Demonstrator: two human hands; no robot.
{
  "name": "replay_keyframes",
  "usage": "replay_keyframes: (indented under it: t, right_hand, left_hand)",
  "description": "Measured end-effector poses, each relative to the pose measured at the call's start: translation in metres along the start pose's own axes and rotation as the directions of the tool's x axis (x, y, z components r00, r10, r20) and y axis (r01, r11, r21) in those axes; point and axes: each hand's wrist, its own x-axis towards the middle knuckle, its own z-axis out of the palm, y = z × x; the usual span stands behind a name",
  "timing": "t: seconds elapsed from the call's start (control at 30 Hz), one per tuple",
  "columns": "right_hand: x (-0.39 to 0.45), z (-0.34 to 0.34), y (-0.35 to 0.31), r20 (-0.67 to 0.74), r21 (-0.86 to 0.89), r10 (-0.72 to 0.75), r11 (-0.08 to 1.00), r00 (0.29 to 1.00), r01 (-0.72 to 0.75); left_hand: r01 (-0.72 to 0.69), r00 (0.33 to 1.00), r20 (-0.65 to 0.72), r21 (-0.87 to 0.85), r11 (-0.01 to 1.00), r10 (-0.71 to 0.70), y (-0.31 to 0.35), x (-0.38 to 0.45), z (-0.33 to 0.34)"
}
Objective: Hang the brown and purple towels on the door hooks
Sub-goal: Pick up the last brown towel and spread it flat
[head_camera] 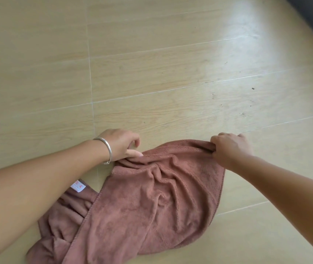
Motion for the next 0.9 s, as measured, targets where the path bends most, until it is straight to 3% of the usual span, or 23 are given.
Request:
replay_keyframes:
  t: [0.13, 0.3, 0.37, 0.5, 0.6, 0.67, 0.77, 0.9]
  right_hand:
    - [0.000, -0.008, 0.002, -0.016, 0.022, -0.023, 0.999, 1.000, 0.024]
    - [-0.004, -0.016, -0.003, -0.053, 0.037, -0.018, 0.999, 0.998, 0.020]
    - [-0.005, -0.020, -0.006, -0.060, 0.075, -0.028, 0.997, 0.998, 0.032]
    - [-0.004, -0.033, -0.011, -0.039, 0.186, -0.012, 0.982, 0.999, 0.019]
    - [-0.006, -0.038, -0.014, -0.023, 0.350, -0.004, 0.937, 1.000, 0.011]
    - [-0.007, -0.040, -0.016, -0.014, 0.473, -0.023, 0.881, 1.000, 0.027]
    - [-0.005, -0.038, -0.020, -0.055, 0.552, -0.062, 0.830, 0.997, 0.082]
    - [-0.001, -0.032, -0.021, -0.110, 0.520, -0.100, 0.842, 0.989, 0.143]
  left_hand:
    - [-0.015, 0.993, 0.114, 0.045, 0.999, 0.010, -0.006, -0.018, 0.007]
    - [-0.057, 0.983, 0.155, -0.251, 0.966, 0.098, 0.000, -0.035, 0.006]
    - [-0.023, 0.980, 0.168, -0.426, 0.905, 0.104, 0.004, -0.039, 0.005]
    - [0.154, 0.968, 0.247, -0.726, 0.670, 0.046, 0.006, -0.047, 0.001]
    - [0.304, 0.910, 0.412, -0.735, 0.606, 0.042, 0.000, -0.049, -0.001]
    - [0.347, 0.869, 0.493, -0.678, 0.648, 0.051, -0.002, -0.051, -0.001]
    - [0.312, 0.860, 0.505, -0.635, 0.707, 0.074, -0.001, -0.053, 0.005]
    - [0.301, 0.895, 0.446, -0.617, 0.727, 0.008, 0.001, -0.054, 0.008]
